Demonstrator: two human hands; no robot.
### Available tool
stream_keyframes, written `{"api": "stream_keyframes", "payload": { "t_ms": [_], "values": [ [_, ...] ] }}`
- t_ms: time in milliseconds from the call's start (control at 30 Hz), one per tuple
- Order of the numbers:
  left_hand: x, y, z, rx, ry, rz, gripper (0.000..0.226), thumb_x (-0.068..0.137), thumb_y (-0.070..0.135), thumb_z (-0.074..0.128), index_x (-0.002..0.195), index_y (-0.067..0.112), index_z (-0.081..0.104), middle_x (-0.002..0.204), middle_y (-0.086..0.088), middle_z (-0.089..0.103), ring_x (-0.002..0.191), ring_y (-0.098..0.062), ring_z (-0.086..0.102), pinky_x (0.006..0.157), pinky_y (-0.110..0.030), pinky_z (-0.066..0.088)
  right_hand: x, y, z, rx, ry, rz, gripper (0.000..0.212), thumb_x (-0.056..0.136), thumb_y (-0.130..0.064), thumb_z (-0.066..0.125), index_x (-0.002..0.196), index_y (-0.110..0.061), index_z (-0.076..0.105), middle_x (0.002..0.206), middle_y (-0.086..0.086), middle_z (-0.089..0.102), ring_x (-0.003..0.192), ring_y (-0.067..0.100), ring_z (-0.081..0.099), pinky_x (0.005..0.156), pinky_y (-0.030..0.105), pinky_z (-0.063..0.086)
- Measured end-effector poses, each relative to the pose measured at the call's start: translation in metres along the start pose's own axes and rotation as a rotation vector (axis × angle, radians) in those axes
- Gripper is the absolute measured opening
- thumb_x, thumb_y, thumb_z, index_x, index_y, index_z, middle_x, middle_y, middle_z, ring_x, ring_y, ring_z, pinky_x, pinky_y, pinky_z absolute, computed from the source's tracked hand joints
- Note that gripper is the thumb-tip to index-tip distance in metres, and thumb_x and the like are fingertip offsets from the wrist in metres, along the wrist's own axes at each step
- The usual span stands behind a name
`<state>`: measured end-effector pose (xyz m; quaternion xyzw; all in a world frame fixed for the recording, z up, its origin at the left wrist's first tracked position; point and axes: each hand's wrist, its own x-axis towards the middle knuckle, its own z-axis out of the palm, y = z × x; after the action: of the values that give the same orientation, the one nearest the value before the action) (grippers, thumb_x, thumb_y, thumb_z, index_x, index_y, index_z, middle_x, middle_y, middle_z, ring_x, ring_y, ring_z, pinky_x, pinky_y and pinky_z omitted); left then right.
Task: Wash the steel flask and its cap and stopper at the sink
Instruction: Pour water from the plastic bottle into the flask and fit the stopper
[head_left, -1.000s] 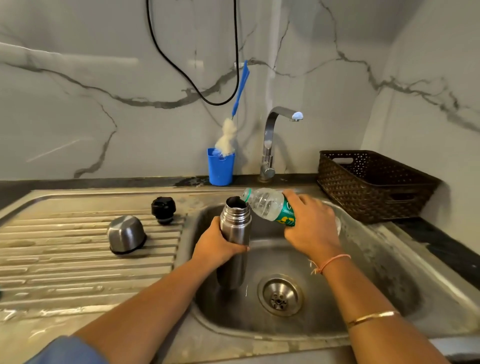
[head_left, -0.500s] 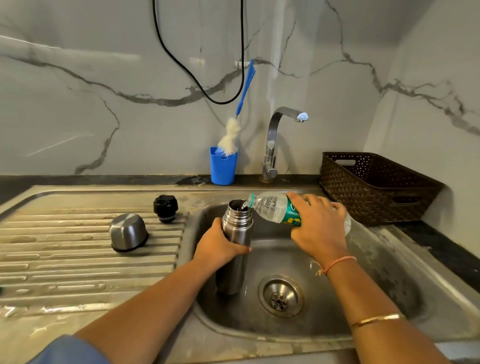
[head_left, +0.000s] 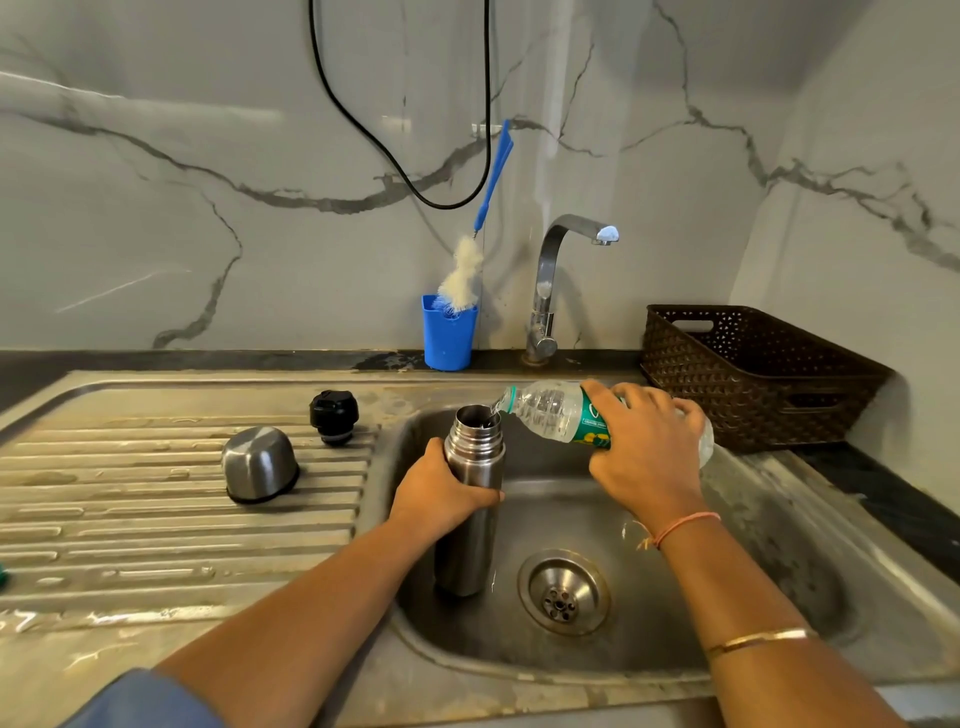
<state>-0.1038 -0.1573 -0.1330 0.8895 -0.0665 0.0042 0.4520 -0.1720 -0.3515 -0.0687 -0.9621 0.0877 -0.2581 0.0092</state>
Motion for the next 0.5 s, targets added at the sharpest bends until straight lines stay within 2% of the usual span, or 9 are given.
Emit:
{"api": "stream_keyframes", "payload": {
  "t_ms": [500],
  "values": [
    [0.0000, 0.0004, 0.0001, 0.036, 0.021, 0.018, 0.066, 0.060, 0.039, 0.085, 0.111, 0.022, 0.048, 0.109, 0.006, 0.061, 0.097, -0.014, 0.059, 0.082, -0.028, 0.047, -0.0001, 0.0001, 0.0012, -0.027, 0.056, -0.026, 0.072, 0.068, -0.019, 0.069, 0.136, -0.028, 0.048, 0.123, 0.002, 0.057, 0.118, 0.026, 0.046, 0.101, 0.050, 0.025]
  ]
}}
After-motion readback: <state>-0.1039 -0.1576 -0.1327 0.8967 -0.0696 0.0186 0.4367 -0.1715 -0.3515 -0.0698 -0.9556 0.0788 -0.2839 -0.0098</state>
